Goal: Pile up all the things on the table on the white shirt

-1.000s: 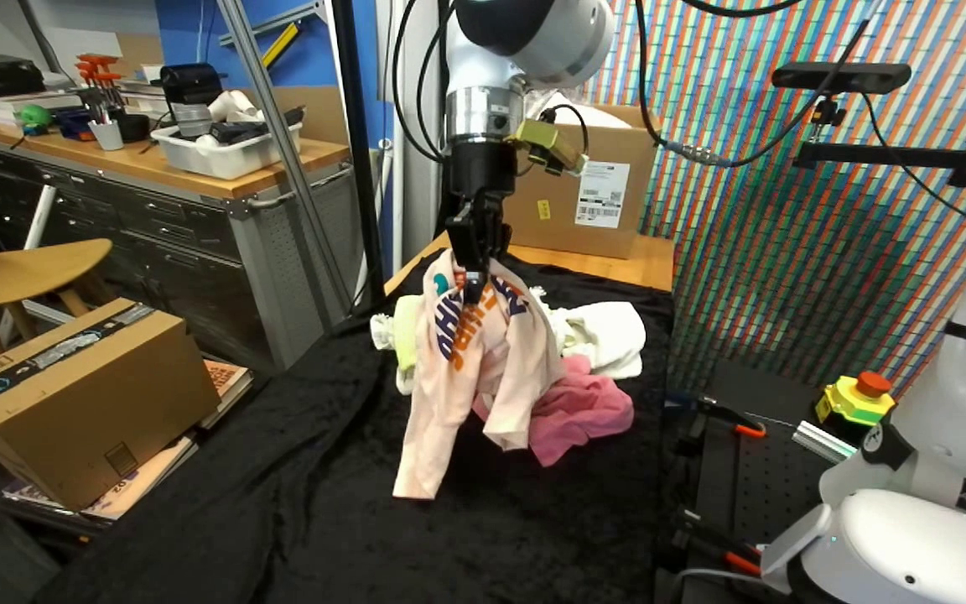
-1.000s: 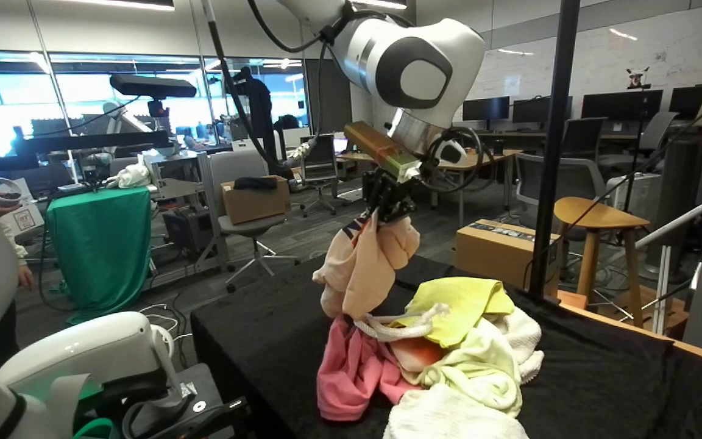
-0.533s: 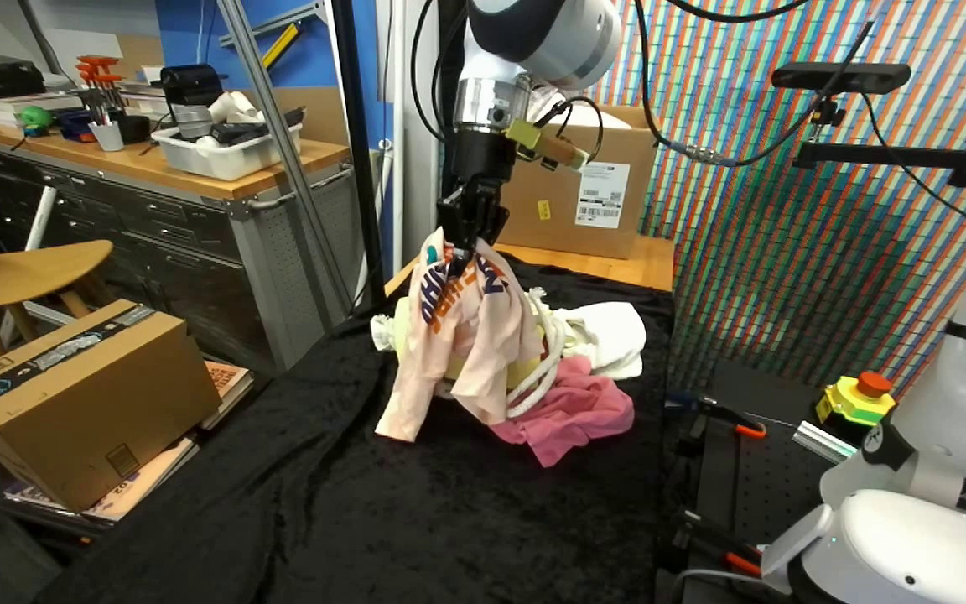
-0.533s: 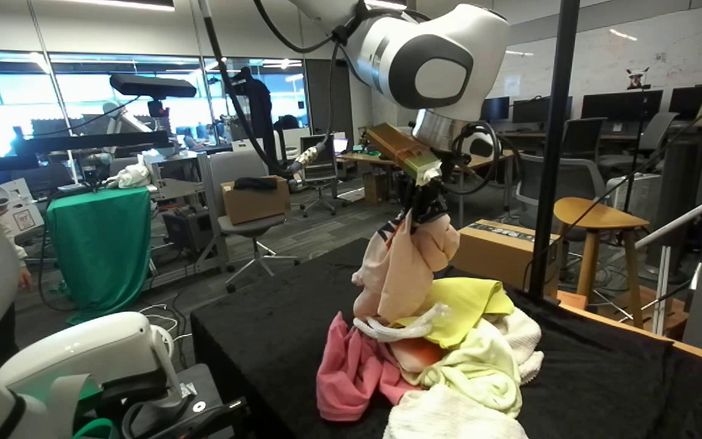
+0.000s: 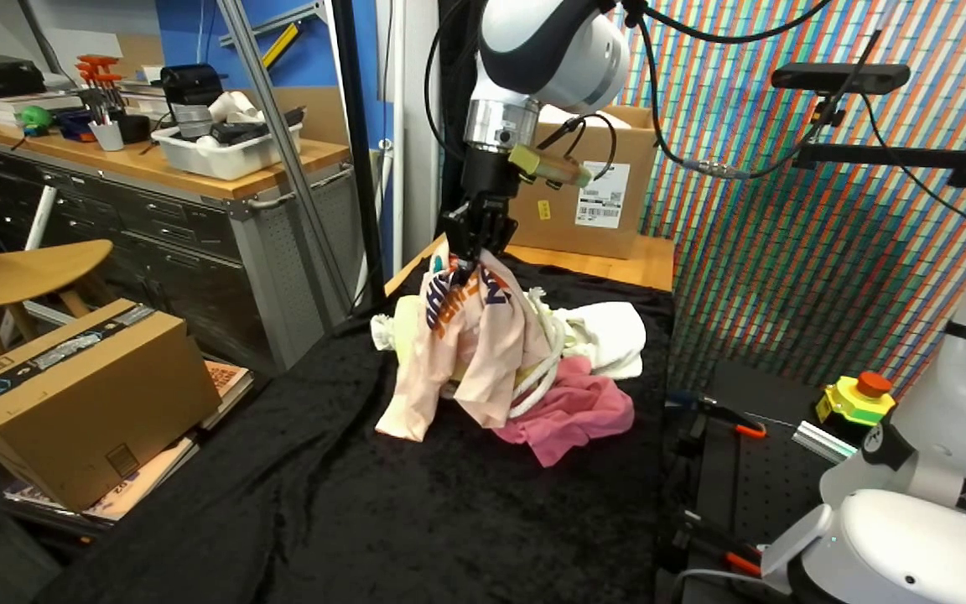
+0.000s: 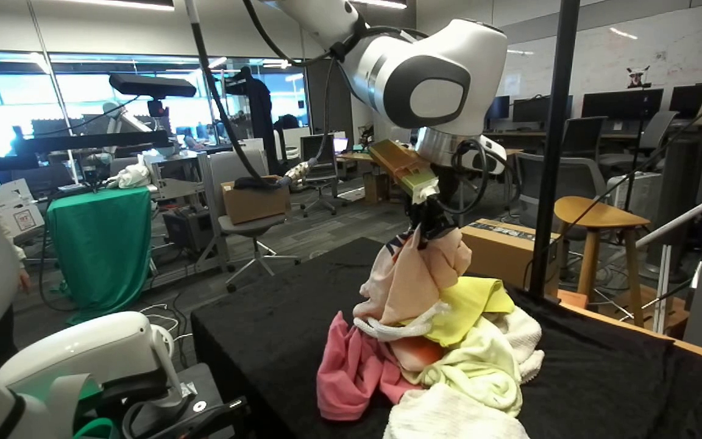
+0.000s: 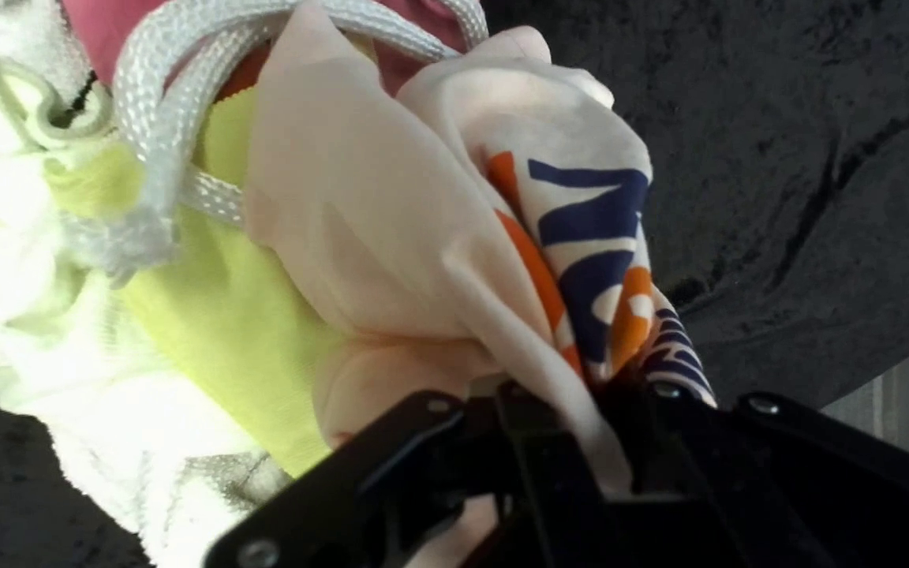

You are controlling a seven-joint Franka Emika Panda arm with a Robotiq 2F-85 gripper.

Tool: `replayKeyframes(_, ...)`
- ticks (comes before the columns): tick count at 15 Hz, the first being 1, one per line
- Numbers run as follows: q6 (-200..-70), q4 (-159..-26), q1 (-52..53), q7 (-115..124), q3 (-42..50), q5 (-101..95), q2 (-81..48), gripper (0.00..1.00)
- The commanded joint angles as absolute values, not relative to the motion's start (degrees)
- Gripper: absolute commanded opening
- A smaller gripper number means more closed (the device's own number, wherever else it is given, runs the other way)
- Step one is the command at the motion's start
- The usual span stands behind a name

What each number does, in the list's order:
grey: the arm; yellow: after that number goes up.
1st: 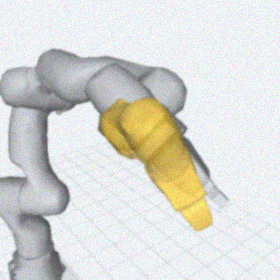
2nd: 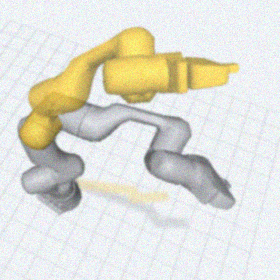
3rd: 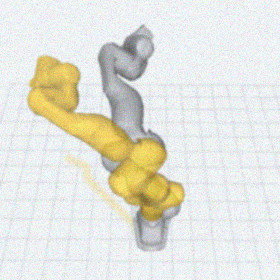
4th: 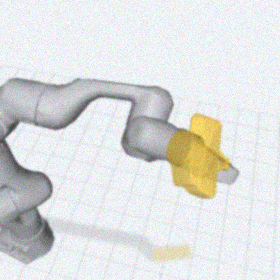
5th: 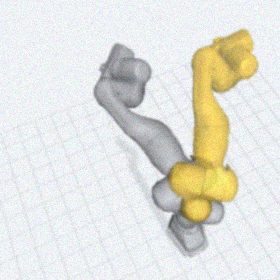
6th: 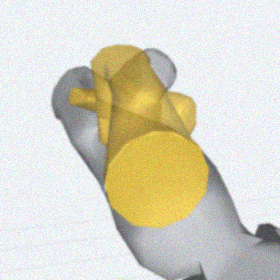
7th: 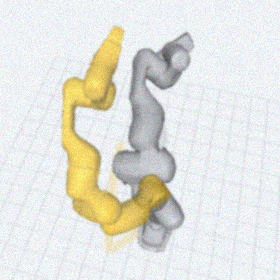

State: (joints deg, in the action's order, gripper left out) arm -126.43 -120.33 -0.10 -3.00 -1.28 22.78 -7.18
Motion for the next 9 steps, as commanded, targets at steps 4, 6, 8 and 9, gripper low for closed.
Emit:
replayKeyframes(4,-133.58,-127.64,0.42,2.15,-1.01,19.39,-2.03,0.77)
replayKeyframes(6,-134.21,-130.34,0.8,4.56,-1.19,16.44,0.32,0.91)
replayKeyframes(8,-131.59,-132.47,1.05,5.88,-1.56,14.23,3.02,1.0)
replayKeyframes(9,-130.83,-134.36,1.4,6.87,-1.92,12.76,5.22,1.0)
